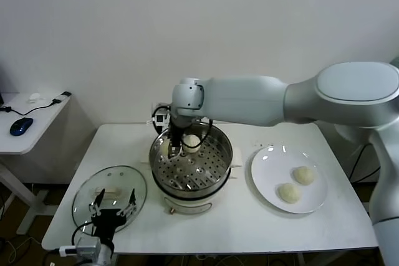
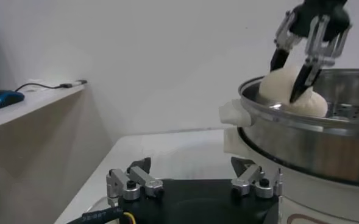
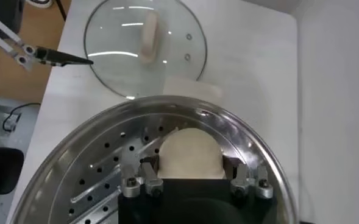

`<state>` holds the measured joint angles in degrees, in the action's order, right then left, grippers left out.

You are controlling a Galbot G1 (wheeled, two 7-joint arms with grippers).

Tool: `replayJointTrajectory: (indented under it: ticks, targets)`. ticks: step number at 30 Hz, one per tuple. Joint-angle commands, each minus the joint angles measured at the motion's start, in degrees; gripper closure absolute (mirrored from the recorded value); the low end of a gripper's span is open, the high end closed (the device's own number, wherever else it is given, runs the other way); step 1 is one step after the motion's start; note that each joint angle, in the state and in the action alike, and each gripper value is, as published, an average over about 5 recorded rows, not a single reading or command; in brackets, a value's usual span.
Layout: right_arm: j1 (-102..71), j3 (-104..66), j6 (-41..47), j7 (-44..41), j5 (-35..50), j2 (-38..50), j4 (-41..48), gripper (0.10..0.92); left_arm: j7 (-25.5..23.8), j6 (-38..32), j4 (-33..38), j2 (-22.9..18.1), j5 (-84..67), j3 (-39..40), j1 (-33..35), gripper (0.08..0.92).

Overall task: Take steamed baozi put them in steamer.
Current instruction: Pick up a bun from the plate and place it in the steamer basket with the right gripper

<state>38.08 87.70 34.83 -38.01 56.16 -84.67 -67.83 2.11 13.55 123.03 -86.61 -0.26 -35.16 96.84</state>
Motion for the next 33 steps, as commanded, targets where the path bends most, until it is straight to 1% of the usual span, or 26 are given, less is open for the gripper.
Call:
replayJointTrajectory:
  ticks: [1, 18, 21, 24, 26, 29, 33]
  targets:
    - [-4.79, 0.24, 1.27, 1.11, -1.87, -3.84, 4.16, 0.347, -0.03, 0.0, -0.09, 0.04, -0.02, 0.01, -0.08, 0.177]
    - [-3.43, 2.21, 0.24, -1.27, -2.21, -3.37, 3.83, 0.338, -0.3, 0.93, -1.38, 0.75, -1.23, -0.01, -1.89, 0.177]
    - [-3.08, 2.1, -0.91, -2.0, -2.79, -3.12, 3.74, 0.297, -0.31, 1.0, -1.47, 0.82, -1.34, 0.02, -1.98, 0.177]
    - [-1.65, 1.97, -2.93, -3.83, -4.16, -2.46, 3.29, 0.231, -0.33, 1.08, -1.35, 0.83, -1.38, 0.05, -1.99, 0.177]
    - [0.37, 2.28, -5.11, -5.61, -5.11, -1.54, 2.69, 0.21, -0.35, 1.16, -1.19, 0.82, -1.35, 0.05, -1.97, 0.177]
    - [3.95, 2.39, -9.14, -8.67, -5.59, 0.97, 1.14, 0.204, -0.42, 1.29, -0.83, 0.86, -1.3, 0.01, -1.9, 0.177]
    - [9.67, 2.55, -14.86, -13.93, -5.26, 7.37, -2.43, 0.203, -0.43, 1.37, -0.53, 0.94, -1.21, -0.03, -1.76, 0.177]
